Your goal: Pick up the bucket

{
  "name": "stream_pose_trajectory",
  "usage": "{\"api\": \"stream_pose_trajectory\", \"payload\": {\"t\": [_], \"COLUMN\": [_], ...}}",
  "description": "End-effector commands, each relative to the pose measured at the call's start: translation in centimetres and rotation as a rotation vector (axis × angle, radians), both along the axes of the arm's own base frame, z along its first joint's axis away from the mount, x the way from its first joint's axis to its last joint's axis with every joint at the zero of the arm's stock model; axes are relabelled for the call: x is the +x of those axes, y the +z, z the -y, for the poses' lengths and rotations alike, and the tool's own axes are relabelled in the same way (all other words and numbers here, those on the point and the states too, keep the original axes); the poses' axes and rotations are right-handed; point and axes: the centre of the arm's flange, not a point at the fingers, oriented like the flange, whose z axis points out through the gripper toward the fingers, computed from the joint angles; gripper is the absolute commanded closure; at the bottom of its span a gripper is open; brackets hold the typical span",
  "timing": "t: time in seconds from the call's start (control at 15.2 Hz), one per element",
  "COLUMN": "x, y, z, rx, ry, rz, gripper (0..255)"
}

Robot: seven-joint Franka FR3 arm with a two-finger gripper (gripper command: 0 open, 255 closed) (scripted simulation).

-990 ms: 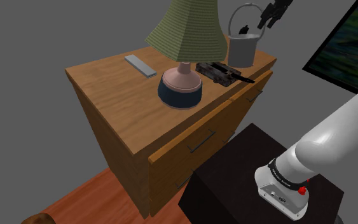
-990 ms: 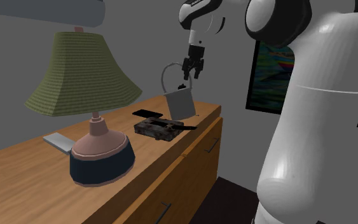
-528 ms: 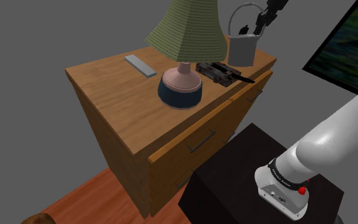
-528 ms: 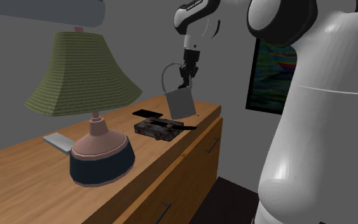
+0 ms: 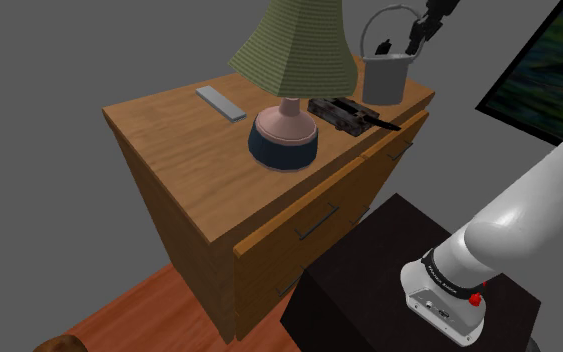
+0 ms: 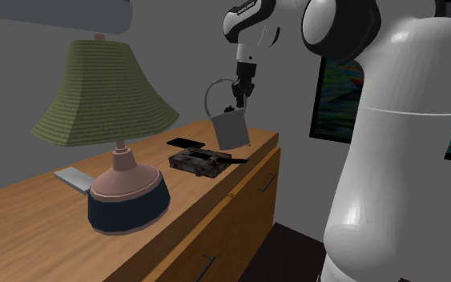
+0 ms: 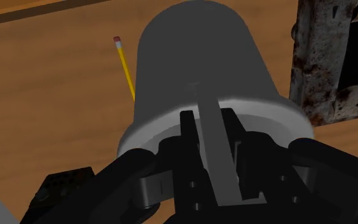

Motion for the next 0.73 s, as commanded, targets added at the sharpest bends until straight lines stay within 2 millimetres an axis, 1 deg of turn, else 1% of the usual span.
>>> {"api": "stream_pose_trajectory", "payload": {"t": [0.0, 0.66], "x": [1.9, 1.9], "y": [-3.7, 1.5], "z": [-0.6, -0.6], "rx": [0.035, 0.035], "ry": [0.006, 0.006], "rz": [-0.102, -0.102], "gripper": [255, 255]}}
